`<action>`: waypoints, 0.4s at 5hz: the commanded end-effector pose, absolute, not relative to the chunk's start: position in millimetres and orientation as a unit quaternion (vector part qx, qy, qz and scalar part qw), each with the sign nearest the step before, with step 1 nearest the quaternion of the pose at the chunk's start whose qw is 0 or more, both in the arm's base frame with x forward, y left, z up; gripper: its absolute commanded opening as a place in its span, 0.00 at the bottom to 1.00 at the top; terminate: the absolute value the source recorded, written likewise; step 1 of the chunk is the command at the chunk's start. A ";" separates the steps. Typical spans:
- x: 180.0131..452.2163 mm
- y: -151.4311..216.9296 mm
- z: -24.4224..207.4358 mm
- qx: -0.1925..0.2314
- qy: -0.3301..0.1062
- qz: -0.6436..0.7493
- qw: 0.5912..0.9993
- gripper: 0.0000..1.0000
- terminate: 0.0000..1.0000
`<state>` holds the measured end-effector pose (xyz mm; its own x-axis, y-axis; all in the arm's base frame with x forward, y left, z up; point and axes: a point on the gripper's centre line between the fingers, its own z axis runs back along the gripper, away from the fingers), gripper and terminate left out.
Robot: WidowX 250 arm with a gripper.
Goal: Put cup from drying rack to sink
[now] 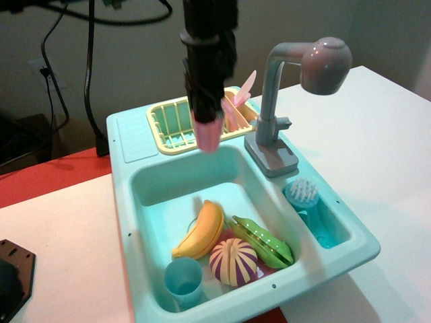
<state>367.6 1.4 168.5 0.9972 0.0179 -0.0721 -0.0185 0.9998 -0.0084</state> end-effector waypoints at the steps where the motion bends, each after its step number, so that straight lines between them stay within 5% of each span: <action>1: 348.0 -30.1 167.3 -0.004 0.025 -0.012 1.000 0.00 0.00; 2: 338.3 -17.9 147.3 0.016 0.029 0.012 0.999 0.00 0.00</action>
